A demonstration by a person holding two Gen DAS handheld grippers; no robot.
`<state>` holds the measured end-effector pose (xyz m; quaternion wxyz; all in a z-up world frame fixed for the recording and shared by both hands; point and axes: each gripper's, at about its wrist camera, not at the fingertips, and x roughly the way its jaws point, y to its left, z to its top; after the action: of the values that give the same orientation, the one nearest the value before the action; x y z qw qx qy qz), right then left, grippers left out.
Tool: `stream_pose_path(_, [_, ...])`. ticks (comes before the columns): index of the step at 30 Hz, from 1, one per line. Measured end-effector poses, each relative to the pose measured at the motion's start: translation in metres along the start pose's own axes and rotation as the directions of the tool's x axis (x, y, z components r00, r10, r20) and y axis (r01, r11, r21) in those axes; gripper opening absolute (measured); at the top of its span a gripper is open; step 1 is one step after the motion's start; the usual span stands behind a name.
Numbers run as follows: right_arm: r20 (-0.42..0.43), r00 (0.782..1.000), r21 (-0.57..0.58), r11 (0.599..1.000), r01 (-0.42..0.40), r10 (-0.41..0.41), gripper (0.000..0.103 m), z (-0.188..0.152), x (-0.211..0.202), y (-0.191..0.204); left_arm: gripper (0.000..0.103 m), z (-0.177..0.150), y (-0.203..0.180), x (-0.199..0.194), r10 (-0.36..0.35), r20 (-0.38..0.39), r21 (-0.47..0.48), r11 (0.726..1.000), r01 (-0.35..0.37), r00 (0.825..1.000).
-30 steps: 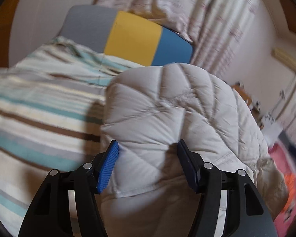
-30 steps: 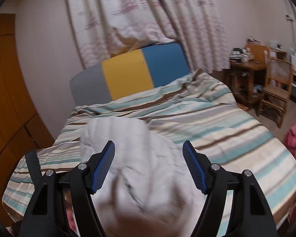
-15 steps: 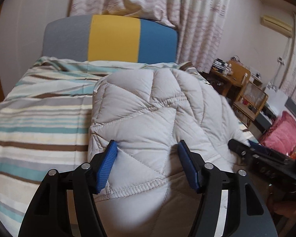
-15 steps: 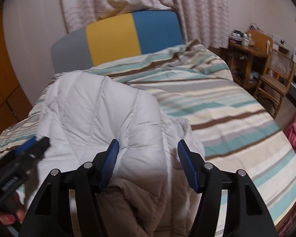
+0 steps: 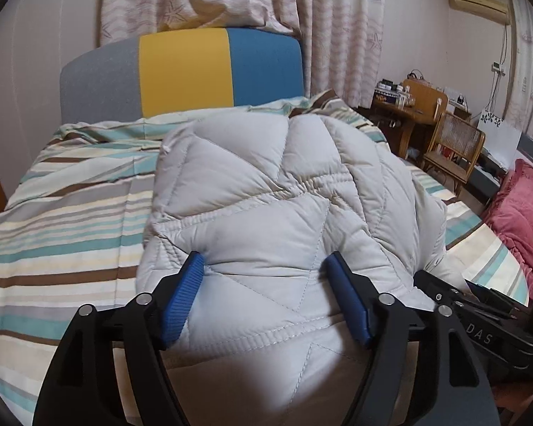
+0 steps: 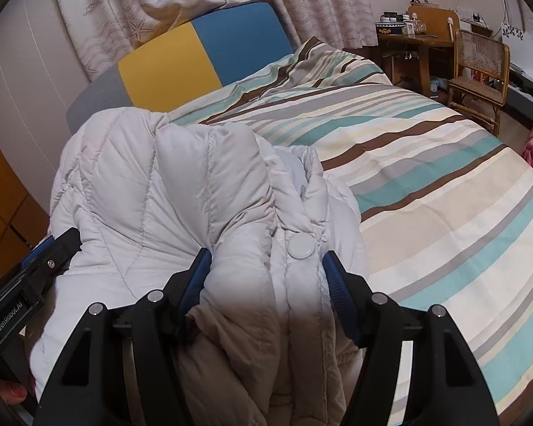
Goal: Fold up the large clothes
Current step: 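Carry the held jacket bundle over the bed with both tools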
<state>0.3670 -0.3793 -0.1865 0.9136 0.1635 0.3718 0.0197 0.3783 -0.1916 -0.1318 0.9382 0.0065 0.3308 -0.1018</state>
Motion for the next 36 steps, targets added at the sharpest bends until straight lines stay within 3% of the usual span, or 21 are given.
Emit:
stream_pose_path(3, [-0.011,1.000,0.009,1.000,-0.010,0.010,0.063,-0.001,0.001,-0.002,0.073,0.001,0.002,-0.001,-0.017,-0.014,-0.002,1.000,0.017,1.000])
stream_pose_path(6, [-0.010,1.000,0.001,1.000,-0.013,0.013,0.063,-0.001,-0.002,-0.003,0.073,0.008,0.012,-0.017,-0.056,0.029,-0.038,0.998,0.057,0.998])
stream_pose_path(9, [-0.024,1.000,0.019,1.000,-0.018,0.019,0.063,0.000,-0.006,-0.006,0.073,0.020,0.027,-0.033,0.030,0.111,-0.096,0.995,-0.019,0.993])
stream_pose_path(10, [-0.030,0.999,0.021,1.000,-0.017,0.017,0.063,0.001,-0.007,-0.005,0.073,0.026,0.033,-0.033,0.024,0.115,-0.116,0.993,-0.011,0.993])
stream_pose_path(15, [-0.069,0.998,-0.007,1.000,0.001,-0.002,0.063,0.019,-0.023,0.005,0.074,0.034,0.027,0.009,-0.007,-0.044,-0.036,0.999,0.005,0.999])
stream_pose_path(21, [0.072,0.997,-0.119,0.993,-0.022,0.031,0.063,0.060,-0.063,0.036,0.074,0.033,0.021,0.013,-0.013,-0.046,-0.046,0.999,0.011,0.999])
stream_pose_path(27, [-0.009,1.000,-0.158,0.987,0.003,-0.004,0.063,0.080,-0.011,0.050,0.075,0.033,0.020,0.014,-0.012,-0.057,-0.040,0.999,0.009,0.998])
stream_pose_path(30, [-0.032,0.999,-0.131,0.991,0.004,-0.008,0.066,0.073,0.008,0.035,0.078,0.035,0.018,0.018,-0.026,-0.070,-0.047,0.999,0.023,0.997])
stream_pose_path(36, [-0.050,0.999,-0.067,0.998,0.004,-0.007,0.065,0.058,0.017,0.011,0.086,0.031,-0.001,0.026,-0.017,-0.075,0.025,1.000,0.019,0.997])
